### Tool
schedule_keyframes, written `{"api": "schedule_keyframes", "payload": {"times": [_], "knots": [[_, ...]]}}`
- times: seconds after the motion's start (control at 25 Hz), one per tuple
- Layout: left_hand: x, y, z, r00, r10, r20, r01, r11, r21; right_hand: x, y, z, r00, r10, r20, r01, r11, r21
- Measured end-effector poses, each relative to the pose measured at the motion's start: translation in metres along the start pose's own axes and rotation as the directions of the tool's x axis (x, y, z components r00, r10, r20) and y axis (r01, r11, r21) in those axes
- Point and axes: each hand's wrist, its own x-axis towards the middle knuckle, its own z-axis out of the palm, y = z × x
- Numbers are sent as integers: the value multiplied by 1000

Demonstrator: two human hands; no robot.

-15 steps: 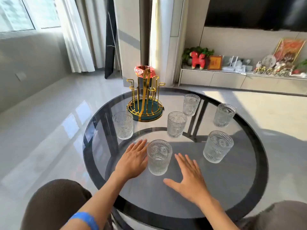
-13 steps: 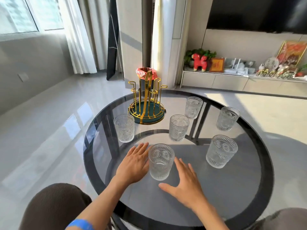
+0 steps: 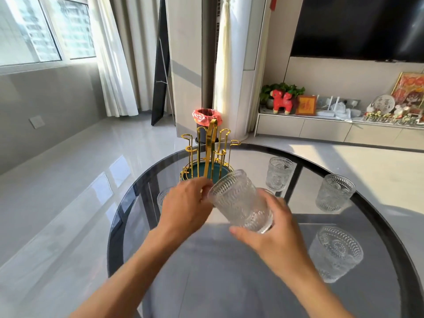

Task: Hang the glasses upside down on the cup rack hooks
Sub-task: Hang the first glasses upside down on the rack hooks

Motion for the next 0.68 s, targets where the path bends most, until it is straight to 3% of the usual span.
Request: {"api": "schedule_keyframes", "payload": {"times": [0.08,0.2,0.32,0.44,0.56,0.68], "knots": [[51,-8,-22,995,-1,-99,-3,999,-44,50,-21,-16,999,-37,5,37,999,-30],[110,-25,-32,990,16,-138,-17,1000,-2,110,-36,-21,995,-84,-54,83,996,-20],[144,-31,-18,983,180,43,-183,980,79,145,-35,-1,986,-149,-69,138,980,-143],[167,-39,-6,941,264,213,-295,947,127,170,-24,27,972,-235,5,225,922,-314],[176,-45,2,936,267,230,-311,934,179,186,-12,48,960,-248,128,279,874,-399],[178,-43,1,940,255,228,-300,935,190,194,-1,60,954,-152,258,255,863,-436]]}}
